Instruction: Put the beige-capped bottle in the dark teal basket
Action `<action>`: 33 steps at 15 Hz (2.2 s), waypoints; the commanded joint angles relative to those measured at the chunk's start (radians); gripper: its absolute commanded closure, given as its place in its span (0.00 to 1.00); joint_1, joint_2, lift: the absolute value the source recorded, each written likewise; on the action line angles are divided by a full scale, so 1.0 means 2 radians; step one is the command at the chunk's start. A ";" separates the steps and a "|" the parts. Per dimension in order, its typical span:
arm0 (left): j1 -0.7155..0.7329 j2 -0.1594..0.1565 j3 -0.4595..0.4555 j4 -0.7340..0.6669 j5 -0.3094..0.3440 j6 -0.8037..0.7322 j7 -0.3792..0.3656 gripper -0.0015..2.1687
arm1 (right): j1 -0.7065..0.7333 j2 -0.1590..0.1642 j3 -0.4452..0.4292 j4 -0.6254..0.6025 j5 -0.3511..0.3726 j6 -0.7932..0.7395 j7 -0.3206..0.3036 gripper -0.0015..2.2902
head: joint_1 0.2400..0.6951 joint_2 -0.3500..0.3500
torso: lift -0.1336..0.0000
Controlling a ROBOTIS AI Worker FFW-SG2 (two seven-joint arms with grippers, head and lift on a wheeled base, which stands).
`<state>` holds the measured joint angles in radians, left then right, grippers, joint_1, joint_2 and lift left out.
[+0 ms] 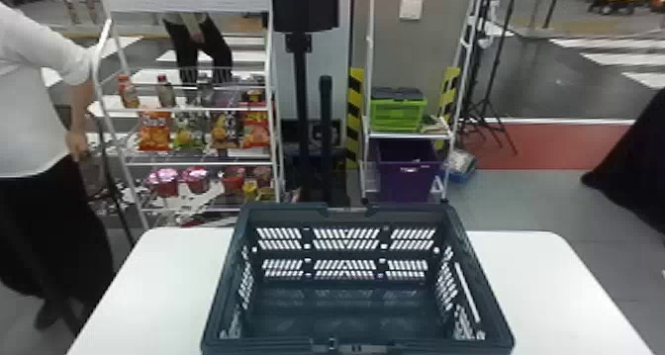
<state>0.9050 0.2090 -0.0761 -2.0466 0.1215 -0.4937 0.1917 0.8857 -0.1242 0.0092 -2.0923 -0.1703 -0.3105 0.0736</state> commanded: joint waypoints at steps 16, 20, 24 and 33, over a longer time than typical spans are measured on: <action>0.001 0.001 0.000 -0.003 0.000 0.012 -0.001 0.07 | -0.047 -0.001 -0.002 -0.118 0.001 0.170 0.000 1.00 | 0.57 0.50 | 1.00; 0.003 0.001 0.000 -0.001 0.000 0.009 0.000 0.07 | -0.144 0.000 0.007 -0.163 0.008 0.370 -0.008 1.00 | 0.57 0.50 | 1.00; 0.006 0.001 0.002 0.002 0.000 0.003 0.000 0.07 | -0.267 -0.002 0.029 -0.169 0.012 0.594 -0.015 1.00 | 0.57 0.50 | 1.00; 0.006 0.000 0.001 0.006 0.000 -0.002 -0.001 0.07 | -0.497 0.016 0.124 -0.042 -0.005 0.861 -0.048 1.00 | 0.57 0.50 | 1.00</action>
<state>0.9171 0.2089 -0.0737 -2.0373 0.1212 -0.4957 0.1908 -0.0582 -0.1129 0.2363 -2.2438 -0.1791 1.3980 -0.0181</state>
